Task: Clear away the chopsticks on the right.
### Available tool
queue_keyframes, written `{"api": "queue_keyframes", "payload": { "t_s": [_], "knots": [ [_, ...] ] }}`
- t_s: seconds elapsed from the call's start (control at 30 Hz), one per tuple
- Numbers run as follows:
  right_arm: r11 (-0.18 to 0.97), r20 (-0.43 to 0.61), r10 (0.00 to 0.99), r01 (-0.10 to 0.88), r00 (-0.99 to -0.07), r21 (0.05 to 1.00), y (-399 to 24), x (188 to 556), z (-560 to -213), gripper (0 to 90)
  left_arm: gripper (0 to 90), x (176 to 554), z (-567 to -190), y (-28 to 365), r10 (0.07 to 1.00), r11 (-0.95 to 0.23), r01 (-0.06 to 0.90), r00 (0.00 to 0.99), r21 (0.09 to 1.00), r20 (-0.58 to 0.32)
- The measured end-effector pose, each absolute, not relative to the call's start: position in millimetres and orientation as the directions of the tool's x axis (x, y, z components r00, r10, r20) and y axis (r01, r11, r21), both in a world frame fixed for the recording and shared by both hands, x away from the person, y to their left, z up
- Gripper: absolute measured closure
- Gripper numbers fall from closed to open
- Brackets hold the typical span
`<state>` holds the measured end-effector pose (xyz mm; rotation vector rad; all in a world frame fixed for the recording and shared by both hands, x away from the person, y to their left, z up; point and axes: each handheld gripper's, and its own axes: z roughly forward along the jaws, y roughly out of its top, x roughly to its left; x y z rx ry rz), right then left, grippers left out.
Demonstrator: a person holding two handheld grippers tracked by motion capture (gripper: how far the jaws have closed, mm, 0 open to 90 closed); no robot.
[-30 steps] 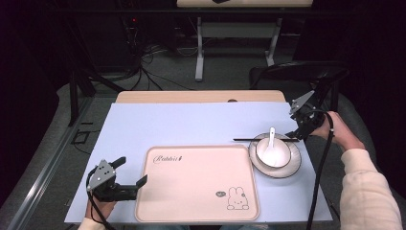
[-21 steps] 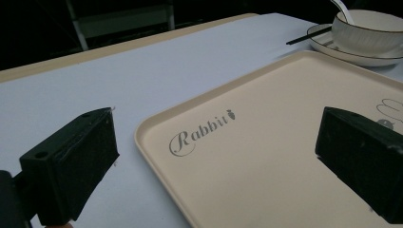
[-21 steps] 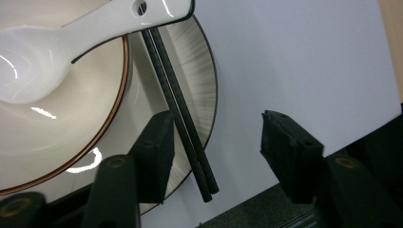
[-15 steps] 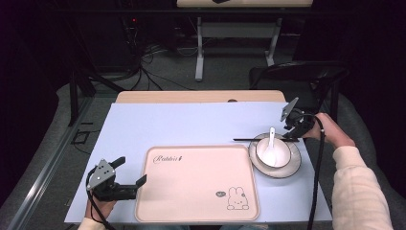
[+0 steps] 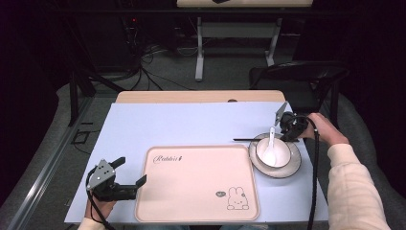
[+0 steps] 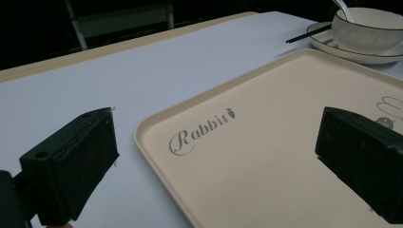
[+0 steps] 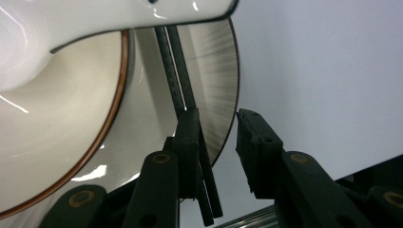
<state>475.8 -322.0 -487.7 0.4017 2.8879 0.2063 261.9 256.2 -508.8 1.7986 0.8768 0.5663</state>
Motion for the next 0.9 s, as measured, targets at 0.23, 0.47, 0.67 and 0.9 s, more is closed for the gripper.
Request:
{"api": "queue_keyframes", "payload": {
  "t_s": [0.23,0.47,0.67,0.9],
  "knots": [
    [0.958,-0.196,0.272,0.246,-0.942,0.146,-321.5,478.7,-492.3,72.7,0.0,262.1,-509.2,256.3,0.782,-0.223,0.308,0.623,0.925,-0.019],
    [0.963,-0.205,0.255,0.229,-0.945,0.143,-320.4,479.1,-496.3,77.2,0.0,262.7,-509.7,256.5,0.784,-0.226,0.313,0.620,0.922,-0.018],
    [0.966,-0.239,0.240,0.208,-0.941,0.151,-322.0,478.9,-497.5,84.0,0.0,263.4,-510.3,257.1,0.789,-0.225,0.318,0.615,0.921,-0.020],
    [0.966,-0.250,0.241,0.206,-0.938,0.157,-322.8,477.7,-495.4,85.3,0.0,263.7,-510.5,257.0,0.788,-0.231,0.321,0.616,0.918,-0.017]
  ]
}}
